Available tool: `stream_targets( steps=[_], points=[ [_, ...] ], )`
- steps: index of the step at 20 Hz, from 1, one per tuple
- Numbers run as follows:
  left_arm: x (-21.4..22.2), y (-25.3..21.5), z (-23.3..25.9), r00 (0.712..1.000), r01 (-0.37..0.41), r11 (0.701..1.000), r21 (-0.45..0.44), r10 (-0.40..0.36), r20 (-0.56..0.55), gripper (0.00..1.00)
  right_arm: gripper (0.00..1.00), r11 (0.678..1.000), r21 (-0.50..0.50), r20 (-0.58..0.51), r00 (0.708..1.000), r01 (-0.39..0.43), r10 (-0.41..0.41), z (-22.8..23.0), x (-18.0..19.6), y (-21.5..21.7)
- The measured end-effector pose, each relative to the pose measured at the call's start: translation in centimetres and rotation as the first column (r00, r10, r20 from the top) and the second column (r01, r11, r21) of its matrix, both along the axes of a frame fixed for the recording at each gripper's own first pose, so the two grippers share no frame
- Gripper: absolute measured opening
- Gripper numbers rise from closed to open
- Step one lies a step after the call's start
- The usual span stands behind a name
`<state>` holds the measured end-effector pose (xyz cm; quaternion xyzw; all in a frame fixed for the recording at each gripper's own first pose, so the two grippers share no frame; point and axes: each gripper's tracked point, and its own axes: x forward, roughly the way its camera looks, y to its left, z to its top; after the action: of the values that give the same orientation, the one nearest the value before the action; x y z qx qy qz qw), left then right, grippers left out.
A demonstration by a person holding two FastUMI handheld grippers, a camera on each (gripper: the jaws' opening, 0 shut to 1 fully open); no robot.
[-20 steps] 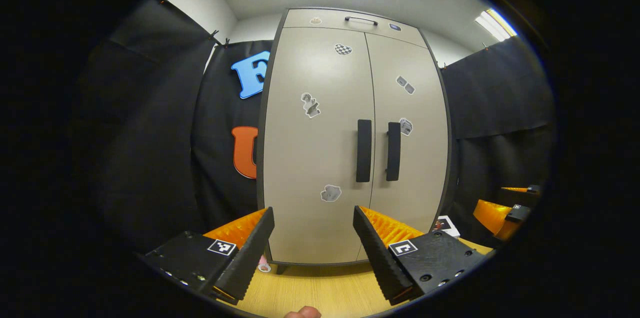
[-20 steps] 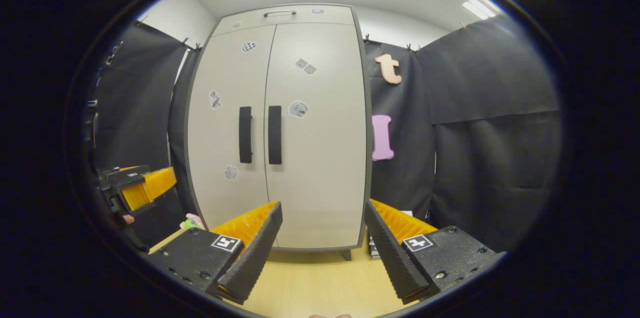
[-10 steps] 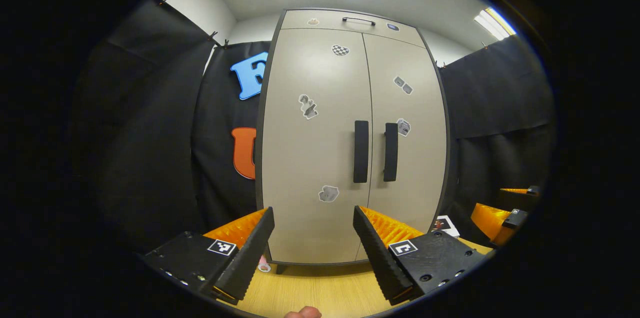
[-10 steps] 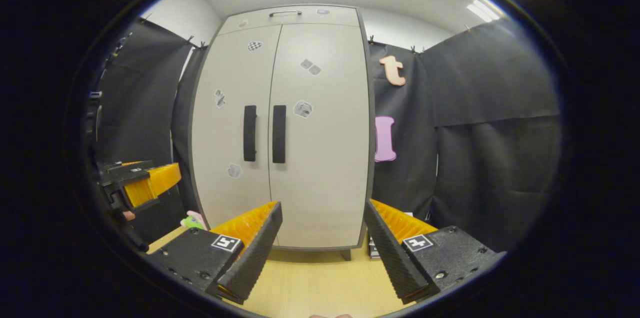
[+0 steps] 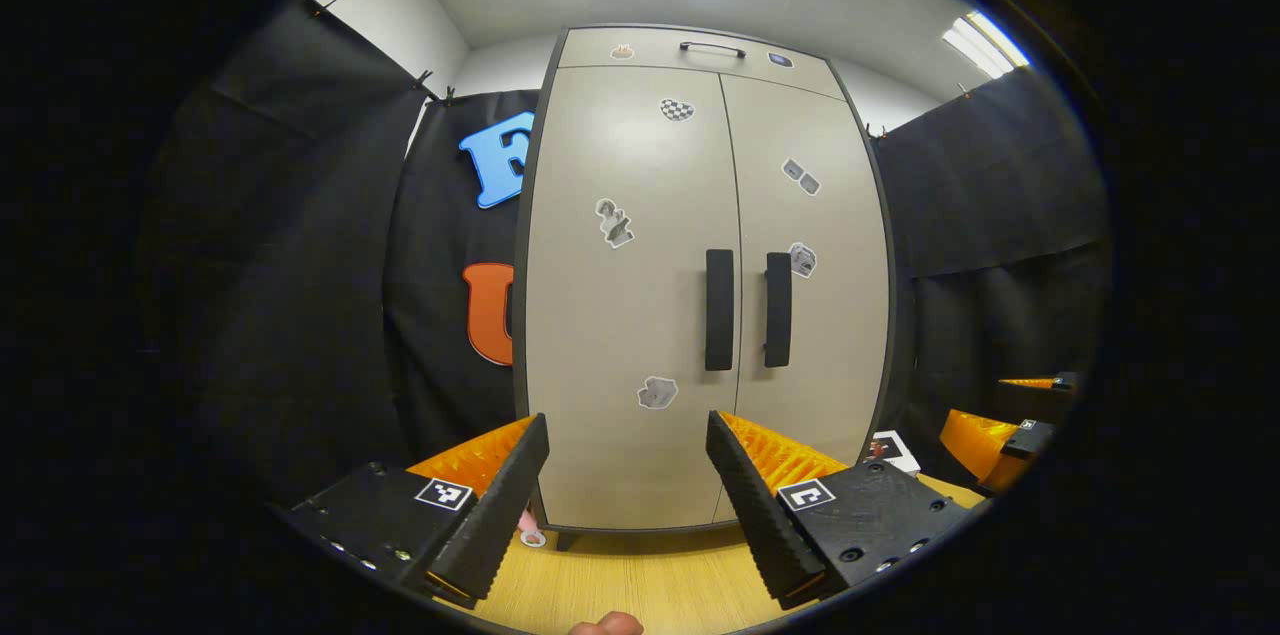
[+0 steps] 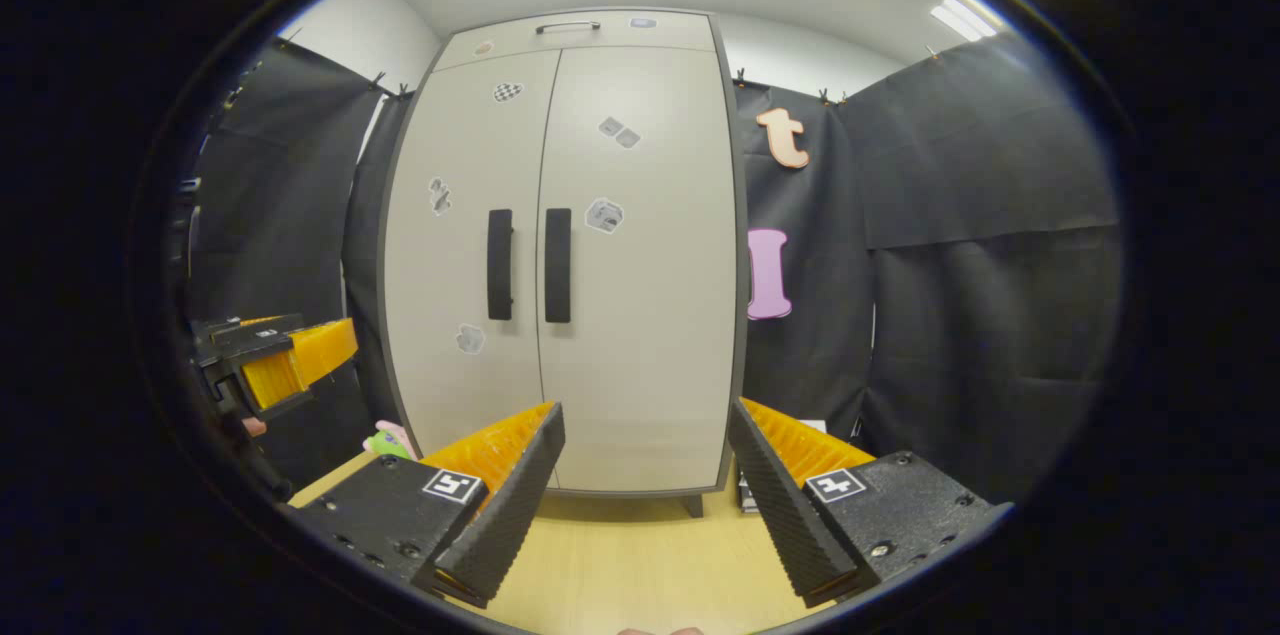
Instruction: Open the right door of the double-door shoe cabinet with the right hand, and open the left door with the left hand.
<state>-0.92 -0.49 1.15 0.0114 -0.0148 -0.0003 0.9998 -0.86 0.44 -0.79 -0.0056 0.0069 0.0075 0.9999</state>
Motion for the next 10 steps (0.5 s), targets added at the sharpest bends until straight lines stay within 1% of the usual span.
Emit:
stream_targets(
  steps=[8, 10],
  points=[
    [-0.5, 0.6, -0.1, 1.0, -0.01, 1.0, -0.012, 0.01, -0.002, 0.95, 1.0, 0.999, 0.008, -0.004, 0.999, -0.039, 0.039, 0.5, 1.5, 1.3],
    [-0.8, 0.2, -0.3, 1.0, 0.004, 1.0, -0.015, -0.005, -0.005, 0.95, 1.0, 0.999, 0.005, -0.007, 0.999, -0.045, 0.045, 0.6, 2.3, 1.4]
  ],
)
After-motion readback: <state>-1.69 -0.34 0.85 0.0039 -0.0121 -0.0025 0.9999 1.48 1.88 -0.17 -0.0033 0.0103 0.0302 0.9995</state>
